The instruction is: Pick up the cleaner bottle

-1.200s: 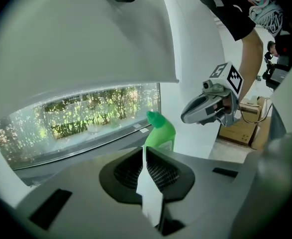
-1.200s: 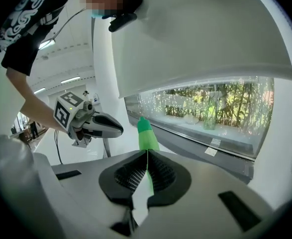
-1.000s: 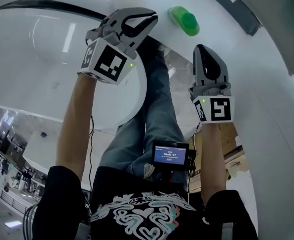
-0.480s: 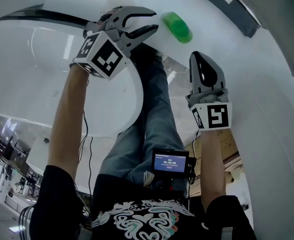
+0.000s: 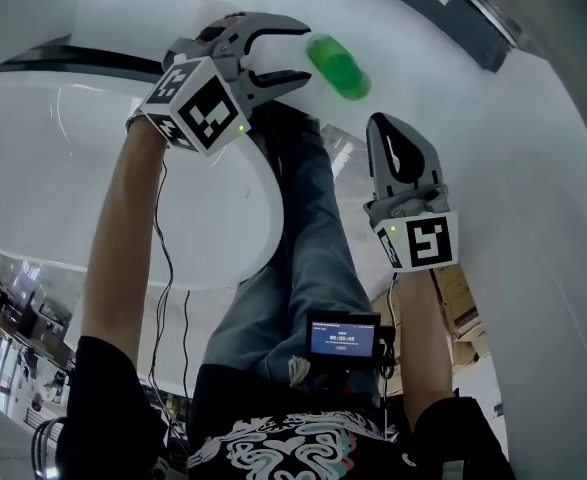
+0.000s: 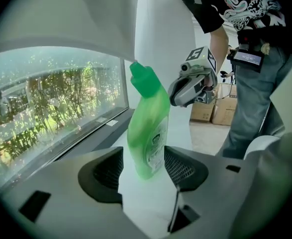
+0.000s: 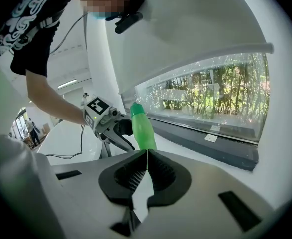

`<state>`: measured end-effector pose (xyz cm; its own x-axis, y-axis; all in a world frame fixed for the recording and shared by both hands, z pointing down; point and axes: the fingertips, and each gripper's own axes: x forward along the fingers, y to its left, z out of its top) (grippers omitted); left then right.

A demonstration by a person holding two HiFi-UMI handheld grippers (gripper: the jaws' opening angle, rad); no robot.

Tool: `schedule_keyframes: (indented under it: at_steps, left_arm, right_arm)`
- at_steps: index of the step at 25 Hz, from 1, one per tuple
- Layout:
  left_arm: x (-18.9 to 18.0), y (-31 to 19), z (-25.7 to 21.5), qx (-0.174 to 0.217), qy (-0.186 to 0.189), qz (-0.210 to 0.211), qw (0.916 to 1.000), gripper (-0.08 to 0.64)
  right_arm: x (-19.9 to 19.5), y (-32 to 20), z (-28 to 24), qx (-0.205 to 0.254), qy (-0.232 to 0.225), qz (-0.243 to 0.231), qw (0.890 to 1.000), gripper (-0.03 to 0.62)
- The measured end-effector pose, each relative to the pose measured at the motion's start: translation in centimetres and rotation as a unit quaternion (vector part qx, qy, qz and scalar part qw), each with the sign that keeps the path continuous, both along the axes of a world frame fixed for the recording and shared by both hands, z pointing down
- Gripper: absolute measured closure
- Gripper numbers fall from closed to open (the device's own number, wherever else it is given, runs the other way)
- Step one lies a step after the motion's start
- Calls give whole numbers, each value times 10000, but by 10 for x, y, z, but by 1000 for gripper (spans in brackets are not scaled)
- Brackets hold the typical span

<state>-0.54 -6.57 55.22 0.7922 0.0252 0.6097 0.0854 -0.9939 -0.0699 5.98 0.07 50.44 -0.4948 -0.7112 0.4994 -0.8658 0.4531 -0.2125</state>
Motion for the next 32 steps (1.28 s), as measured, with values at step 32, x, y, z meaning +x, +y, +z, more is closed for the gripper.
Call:
schedule_keyframes:
  at_steps: [32]
  left_arm:
    - [61,23,43,-178,264,977,9947,255]
  right_arm:
    - [-8,-26,18,-131,-441,105,9989,565]
